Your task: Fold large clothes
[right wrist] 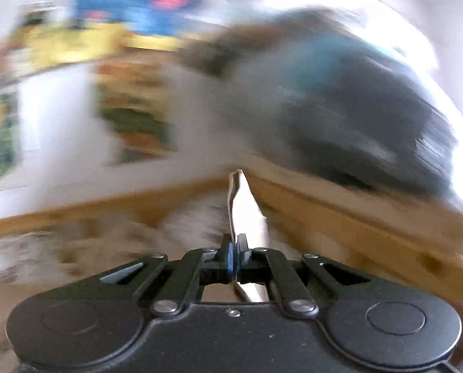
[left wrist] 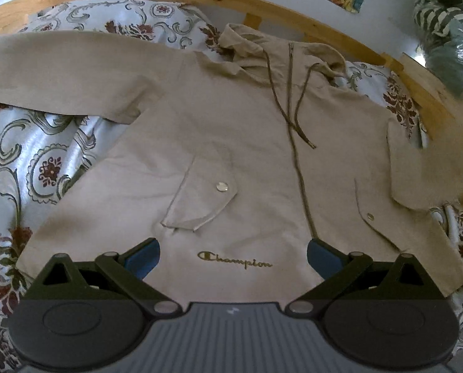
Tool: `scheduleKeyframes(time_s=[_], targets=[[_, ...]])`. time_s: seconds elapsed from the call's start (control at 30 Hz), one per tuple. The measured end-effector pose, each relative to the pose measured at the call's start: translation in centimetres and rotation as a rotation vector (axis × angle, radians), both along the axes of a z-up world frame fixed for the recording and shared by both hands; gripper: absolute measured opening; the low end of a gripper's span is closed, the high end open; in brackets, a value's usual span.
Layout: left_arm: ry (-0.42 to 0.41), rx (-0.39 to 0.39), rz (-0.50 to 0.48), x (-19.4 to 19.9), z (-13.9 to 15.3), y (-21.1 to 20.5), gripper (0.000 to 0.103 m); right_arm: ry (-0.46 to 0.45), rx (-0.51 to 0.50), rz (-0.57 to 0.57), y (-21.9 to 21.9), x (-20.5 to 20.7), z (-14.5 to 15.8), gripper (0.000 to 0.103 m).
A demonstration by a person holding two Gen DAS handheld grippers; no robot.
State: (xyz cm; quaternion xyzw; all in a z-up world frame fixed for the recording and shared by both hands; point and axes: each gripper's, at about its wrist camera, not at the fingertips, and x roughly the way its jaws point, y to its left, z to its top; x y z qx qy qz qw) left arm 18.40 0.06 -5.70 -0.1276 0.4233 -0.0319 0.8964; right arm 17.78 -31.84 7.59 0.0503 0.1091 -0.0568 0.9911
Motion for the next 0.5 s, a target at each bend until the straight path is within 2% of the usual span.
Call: scheduleKeyframes(time_s=[0.07,0.17,0.27,0.37,0.43,0.5], targets=[[-0.008,0.005,-0.002,-0.1,0.1,0.0,0.102,-0.016,-0.040,0.132,4.3,1.1,0.5,0.001],[-0.014,0.012,-0.006,-0.2,0.0,-0.1,0.102,-0.012,-0.065,0.288,10.5,2.9,-0.3,0.000],[-0.007,0.034,-0.006,-0.4,-0.5,-0.2,0.102,0.036,-0.113,0.443,16.4,4.9,-2.5,0.000],[0.028,0.053,-0.013,0.0,-1.4,-0.5,0.102,0.092,-0.127,0.609,20.1,6.8,-4.9,0.002],[0.051,0.074,-0.022,0.3,-2.2,-0.7,0.102,0.098,-0.119,0.655,21.2,7.0,-6.1,0.015],[0.076,0.090,-0.032,0.6,-2.8,-1.0,0.102,0.110,-0.128,0.662,21.1,6.3,-7.3,0.056]])
